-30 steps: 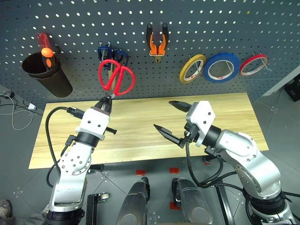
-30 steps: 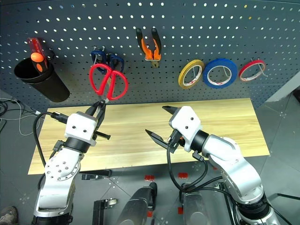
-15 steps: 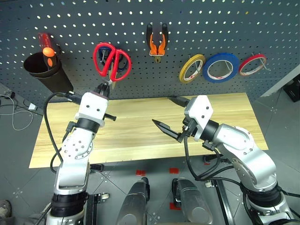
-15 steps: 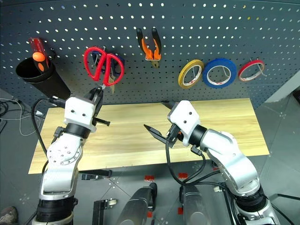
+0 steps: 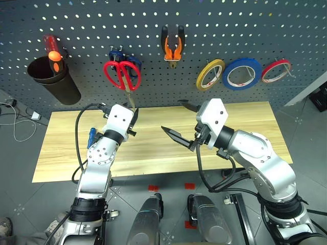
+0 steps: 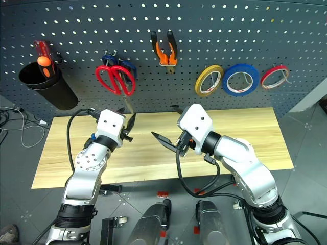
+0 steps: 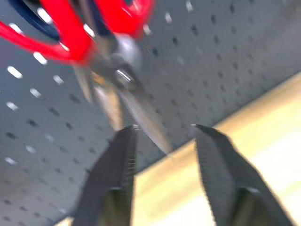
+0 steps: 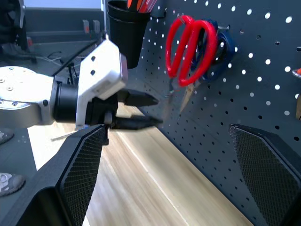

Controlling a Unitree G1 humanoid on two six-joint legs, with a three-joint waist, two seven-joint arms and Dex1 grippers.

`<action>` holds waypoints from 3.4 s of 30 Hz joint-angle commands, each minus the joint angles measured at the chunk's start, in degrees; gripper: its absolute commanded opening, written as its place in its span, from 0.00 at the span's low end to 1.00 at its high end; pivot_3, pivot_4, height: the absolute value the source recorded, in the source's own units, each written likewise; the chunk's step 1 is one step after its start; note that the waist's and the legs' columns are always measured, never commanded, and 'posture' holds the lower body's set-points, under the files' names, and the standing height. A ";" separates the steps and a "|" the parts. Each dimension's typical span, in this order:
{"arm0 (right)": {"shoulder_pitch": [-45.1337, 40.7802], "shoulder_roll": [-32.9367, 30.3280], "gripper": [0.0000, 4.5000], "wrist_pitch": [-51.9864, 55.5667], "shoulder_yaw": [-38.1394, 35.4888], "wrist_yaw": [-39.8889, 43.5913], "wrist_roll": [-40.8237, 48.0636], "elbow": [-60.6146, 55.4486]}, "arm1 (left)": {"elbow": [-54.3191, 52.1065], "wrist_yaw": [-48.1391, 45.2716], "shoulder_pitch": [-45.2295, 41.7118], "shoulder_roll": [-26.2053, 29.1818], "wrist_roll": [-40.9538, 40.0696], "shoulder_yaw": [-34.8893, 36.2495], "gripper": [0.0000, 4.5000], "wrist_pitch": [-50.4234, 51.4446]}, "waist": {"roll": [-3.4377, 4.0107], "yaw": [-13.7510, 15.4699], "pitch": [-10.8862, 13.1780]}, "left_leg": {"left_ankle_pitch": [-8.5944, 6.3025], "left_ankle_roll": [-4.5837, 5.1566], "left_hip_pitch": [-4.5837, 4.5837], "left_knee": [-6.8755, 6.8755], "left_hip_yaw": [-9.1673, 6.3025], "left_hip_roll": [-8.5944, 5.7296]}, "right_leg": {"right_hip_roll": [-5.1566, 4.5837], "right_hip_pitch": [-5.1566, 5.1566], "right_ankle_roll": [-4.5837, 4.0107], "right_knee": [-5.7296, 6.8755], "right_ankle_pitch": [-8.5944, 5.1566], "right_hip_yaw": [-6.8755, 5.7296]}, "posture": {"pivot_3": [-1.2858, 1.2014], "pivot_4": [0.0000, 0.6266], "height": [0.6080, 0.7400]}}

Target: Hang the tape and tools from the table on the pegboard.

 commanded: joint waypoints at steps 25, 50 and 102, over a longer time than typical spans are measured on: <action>-15.12 15.77 1.00 33.03 14.35 -12.31 -3.84 0.26 | 31.41 -13.80 -5.93 16.91 -18.53 17.18 0.99 23.80 | -0.07 -0.20 1.23 | -0.17 0.27 -0.07 -0.08 -0.01 0.00 | -0.01 -0.25 -0.05 0.03 0.03 0.09 | 0.48 0.71 1.00; -16.14 11.64 1.00 28.14 15.55 -6.48 -1.32 2.35 | 49.93 -19.47 -11.94 21.46 -13.66 10.17 0.12 12.12 | -0.40 -1.63 2.52 | -0.05 0.08 -0.43 -0.04 0.16 -0.02 | -0.02 -0.75 -0.06 0.19 0.04 0.27 | 0.48 0.61 1.00; -13.14 -2.04 1.00 19.97 10.91 2.12 2.05 -3.24 | 9.71 0.78 5.32 9.96 -8.42 13.48 0.12 -16.72 | -1.41 -0.10 -2.17 | 0.13 -0.19 -0.39 0.22 0.18 0.01 | 0.05 -0.80 -0.07 0.66 0.24 0.22 | 0.49 0.37 1.00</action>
